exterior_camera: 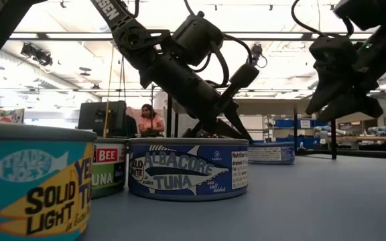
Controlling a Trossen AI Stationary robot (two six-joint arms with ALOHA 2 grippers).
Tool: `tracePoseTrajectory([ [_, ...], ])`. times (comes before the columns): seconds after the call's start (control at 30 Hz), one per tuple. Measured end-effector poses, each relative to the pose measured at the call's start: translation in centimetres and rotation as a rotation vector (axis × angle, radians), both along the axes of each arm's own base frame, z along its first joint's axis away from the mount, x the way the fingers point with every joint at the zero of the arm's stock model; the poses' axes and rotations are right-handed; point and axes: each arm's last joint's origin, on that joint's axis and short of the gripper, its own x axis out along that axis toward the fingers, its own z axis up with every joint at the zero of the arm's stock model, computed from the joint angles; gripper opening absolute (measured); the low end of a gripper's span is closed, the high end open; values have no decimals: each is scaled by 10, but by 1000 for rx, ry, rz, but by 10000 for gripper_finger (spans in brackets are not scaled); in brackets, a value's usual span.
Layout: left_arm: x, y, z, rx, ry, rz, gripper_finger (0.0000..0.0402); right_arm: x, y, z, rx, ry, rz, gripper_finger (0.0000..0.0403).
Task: Stack canned seafood by type on shelf
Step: Stack the blue tuna can on top of the blue tuna can on the shelf
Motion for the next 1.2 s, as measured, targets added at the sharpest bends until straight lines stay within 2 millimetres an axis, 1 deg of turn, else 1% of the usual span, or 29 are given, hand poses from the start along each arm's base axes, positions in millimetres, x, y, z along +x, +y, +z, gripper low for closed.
tracePoseTrajectory([
  [0.23, -2, -3, -2, -10, 44, -35, 0, 11, 0, -2, 44, -47, -23, 171],
  [0.3, -4, -4, -7, 1, 67, -46, 0, 14, 0, -4, 62, -49, -20, 173],
  [0.43, -4, -4, -7, -8, 72, -60, 0, 18, 0, -8, 68, -44, -27, 178],
  [0.53, -4, -4, -7, -7, 64, -62, 0, 22, 0, -7, 65, -73, -14, 185],
  [0.7, -3, -4, -6, -9, 55, -67, 0, 32, 3, 2, -36, -163, 108, 199],
  [0.83, -2, -4, -4, -20, 32, -83, 0, 34, 6, 5, -121, -185, 196, 203],
  [0.9, -2, -5, -4, -21, 30, -84, 0, 34, 7, 5, -142, -173, 221, 203],
  [1.1, -1, -5, -4, -28, 22, -95, 0, 33, 15, 7, -288, -114, 456, 204],
  [1.17, -1, -5, -4, -31, 22, -97, 0, 33, 15, 9, -278, -73, 462, 203],
  [1.2, -1, -5, -4, -33, 20, -96, 0, 32, 14, 9, -239, -53, 418, 202],
])
